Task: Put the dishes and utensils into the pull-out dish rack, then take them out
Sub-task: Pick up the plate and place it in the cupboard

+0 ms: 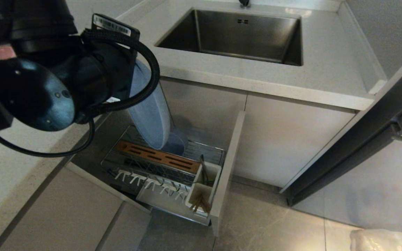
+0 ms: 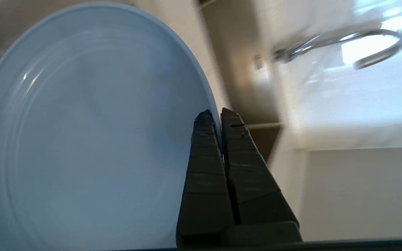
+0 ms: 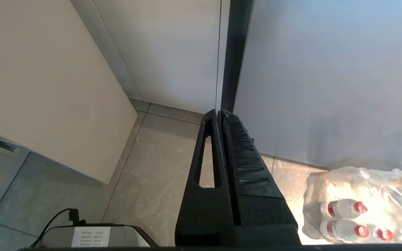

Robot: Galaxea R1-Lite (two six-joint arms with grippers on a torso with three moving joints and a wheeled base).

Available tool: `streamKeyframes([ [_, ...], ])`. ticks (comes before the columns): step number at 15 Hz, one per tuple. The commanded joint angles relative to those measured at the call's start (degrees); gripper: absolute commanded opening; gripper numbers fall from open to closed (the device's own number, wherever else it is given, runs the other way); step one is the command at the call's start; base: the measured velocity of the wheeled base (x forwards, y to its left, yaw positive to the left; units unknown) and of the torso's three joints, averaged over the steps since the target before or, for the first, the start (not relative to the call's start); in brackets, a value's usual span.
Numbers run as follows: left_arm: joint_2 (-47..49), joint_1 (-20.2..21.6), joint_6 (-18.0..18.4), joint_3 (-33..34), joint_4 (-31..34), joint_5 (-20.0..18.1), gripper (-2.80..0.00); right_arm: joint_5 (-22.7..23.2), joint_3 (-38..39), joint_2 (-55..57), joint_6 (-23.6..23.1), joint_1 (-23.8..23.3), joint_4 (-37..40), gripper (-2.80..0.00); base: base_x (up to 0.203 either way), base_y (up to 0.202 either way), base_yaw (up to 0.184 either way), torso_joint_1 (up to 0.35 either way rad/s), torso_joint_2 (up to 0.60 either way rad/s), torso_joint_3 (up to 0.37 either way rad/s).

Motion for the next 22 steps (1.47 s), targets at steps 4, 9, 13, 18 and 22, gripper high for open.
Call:
streamKeyframes([
  [4,0.5,0.2,-4.4,7.1,-0.3,0.3,-2.8,0.0,0.0,0.0,0.0,0.0,0.0,-2.8,0.0,0.0,0.0,0.0,0.0,0.0],
  [9,1.1,1.3,-8.5,12.1,-1.0,0.3,-2.8,0.0,0.0,0.1,0.0,0.0,0.0,-2.8,0.0,0.0,0.0,0.0,0.0,0.0],
  [13,3.4,4.5,-12.9,13.3,-1.2,0.2,-2.8,0.0,0.0,0.1,0.0,0.0,0.0,-2.8,0.0,0.0,0.0,0.0,0.0,0.0],
  [18,7.6,7.1,-13.5,17.5,-10.6,0.0,-2.8,0.0,0.0,0.1,0.0,0.0,0.0,-2.8,0.0,0.0,0.0,0.0,0.0,0.0],
  [22,11.9,8.5,-14.3,18.3,-13.4,0.0,-2.8,0.0,0.0,0.1,0.0,0.0,0.0,-2.8,0.0,0.0,0.0,0.0,0.0,0.0],
])
